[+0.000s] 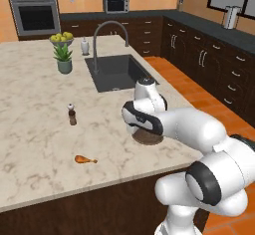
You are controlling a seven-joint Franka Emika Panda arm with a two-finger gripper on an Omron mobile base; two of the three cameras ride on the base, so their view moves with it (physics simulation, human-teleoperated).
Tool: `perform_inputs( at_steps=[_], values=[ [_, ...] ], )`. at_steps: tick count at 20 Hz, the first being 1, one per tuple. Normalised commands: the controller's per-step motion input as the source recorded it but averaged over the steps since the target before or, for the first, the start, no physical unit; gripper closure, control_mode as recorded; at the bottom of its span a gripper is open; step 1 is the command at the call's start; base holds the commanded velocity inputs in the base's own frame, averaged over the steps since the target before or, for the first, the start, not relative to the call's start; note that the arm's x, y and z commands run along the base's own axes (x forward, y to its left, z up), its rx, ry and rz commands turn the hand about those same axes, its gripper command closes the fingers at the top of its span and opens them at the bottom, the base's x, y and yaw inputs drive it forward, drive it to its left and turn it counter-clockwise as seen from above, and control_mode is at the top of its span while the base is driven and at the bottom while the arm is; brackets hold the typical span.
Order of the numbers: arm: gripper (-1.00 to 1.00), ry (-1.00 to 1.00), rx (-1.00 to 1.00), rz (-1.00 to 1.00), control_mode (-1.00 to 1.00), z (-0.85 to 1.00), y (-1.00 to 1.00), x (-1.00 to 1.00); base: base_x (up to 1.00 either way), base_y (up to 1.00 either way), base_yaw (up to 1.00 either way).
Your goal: Open the cabinet, pick up the bread from the cabinet and place it in the basket. Then move the basket to the dining counter.
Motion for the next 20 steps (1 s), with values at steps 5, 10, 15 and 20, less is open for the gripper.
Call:
perform_inputs(
  at_steps=[5, 10, 15, 20],
  values=[
    [1.0, 0.0, -0.05, 0.0, -1.0, -0.81, 0.18, 0.28, 0.0, 0.0, 0.0],
    [1.0, 0.0, 0.0, 0.0, -1.0, -0.26, 0.03, 0.17, 0.0, 0.0, 0.0],
    [-1.0, 0.0, 0.0, 0.0, -1.0, -0.08, 0.03, 0.0, 0.0, 0.0, 0.0],
    [-1.0, 0.0, 0.01, -0.05, -1.0, 0.21, 0.0, -0.01, 0.0, 0.0, 0.0]
  ],
)
